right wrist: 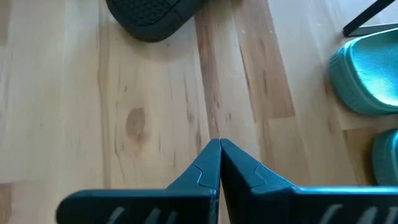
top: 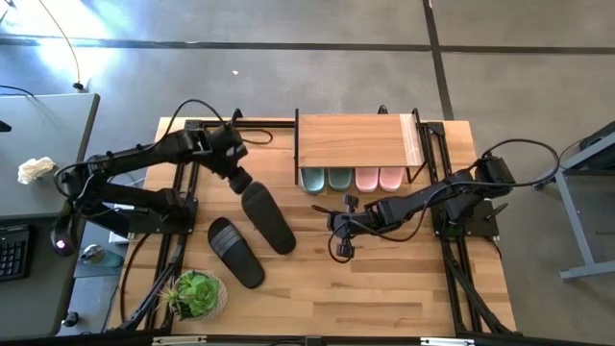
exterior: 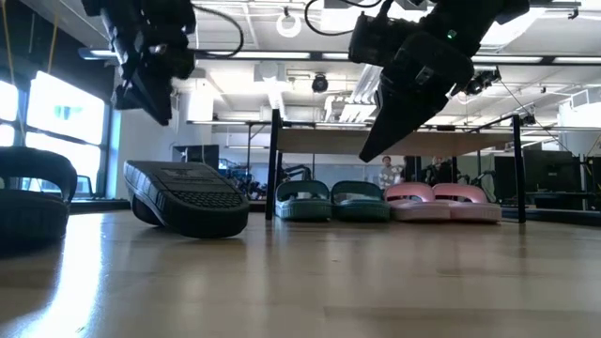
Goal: Pick and place slides into the shelf
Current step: Put the right black slide on the shelf
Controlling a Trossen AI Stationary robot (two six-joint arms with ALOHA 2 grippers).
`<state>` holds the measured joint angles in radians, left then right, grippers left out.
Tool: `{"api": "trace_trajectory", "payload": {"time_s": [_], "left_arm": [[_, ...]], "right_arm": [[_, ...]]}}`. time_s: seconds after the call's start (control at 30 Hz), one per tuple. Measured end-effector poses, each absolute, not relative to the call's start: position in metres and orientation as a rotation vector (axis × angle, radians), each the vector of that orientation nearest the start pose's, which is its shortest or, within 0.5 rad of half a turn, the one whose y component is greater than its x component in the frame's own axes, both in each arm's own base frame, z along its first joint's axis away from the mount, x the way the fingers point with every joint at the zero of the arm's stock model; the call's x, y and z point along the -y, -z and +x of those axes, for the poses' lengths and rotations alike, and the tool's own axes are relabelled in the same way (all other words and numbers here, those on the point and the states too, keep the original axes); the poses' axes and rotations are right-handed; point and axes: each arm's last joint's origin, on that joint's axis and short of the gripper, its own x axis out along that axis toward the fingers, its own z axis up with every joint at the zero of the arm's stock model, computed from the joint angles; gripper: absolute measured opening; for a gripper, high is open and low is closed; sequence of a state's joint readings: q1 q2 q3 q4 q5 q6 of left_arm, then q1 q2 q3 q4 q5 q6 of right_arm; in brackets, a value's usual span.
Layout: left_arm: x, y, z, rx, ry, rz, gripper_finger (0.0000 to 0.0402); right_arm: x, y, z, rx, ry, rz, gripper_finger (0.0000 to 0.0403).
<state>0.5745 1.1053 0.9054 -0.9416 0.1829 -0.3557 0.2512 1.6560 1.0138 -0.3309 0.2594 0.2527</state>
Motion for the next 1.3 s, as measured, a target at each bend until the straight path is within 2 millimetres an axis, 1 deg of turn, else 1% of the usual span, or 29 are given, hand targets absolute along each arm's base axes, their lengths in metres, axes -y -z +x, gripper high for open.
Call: {"api": "trace_trajectory", "payload": {"time_s": [0.13, 0.23, 0.3, 0.4, 0.6, 0.8, 1.07, 1.3], "left_arm": [[-0.114, -0.254, 0.157, -1.060, -0.628, -0.836, 0.0120], [-0.123, -0.244, 0.157, -1.110, -0.655, -0.912, 0.0161], [-0.129, -0.237, 0.160, -1.136, -0.637, -0.968, 0.0180], [-0.137, -0.224, 0.166, -1.174, -0.580, -1.052, 0.0196], [-0.145, -0.200, 0.177, -1.273, -0.514, -1.096, 0.0201], [-0.150, -0.187, 0.183, -1.305, -0.467, -1.117, 0.0202], [-0.149, -0.187, 0.190, -1.218, -0.252, -1.164, 0.0195], [-0.149, -0.188, 0.191, -1.196, -0.202, -1.161, 0.0193]], "right_arm": [[-0.075, -0.189, 0.320, -0.933, 0.123, -0.011, 0.0001], [-0.075, -0.188, 0.320, -0.935, 0.115, -0.016, 0.0001], [-0.075, -0.188, 0.320, -0.935, 0.114, -0.016, 0.0001], [-0.076, -0.188, 0.320, -0.935, 0.112, -0.017, 0.0001], [-0.081, -0.188, 0.318, -0.935, 0.099, -0.020, 0.0001], [-0.082, -0.188, 0.318, -0.935, 0.096, -0.020, 0.0001], [-0.082, -0.188, 0.318, -0.935, 0.097, -0.017, 0.0001], [-0.082, -0.188, 0.318, -0.935, 0.098, -0.015, 0.0001]]}}
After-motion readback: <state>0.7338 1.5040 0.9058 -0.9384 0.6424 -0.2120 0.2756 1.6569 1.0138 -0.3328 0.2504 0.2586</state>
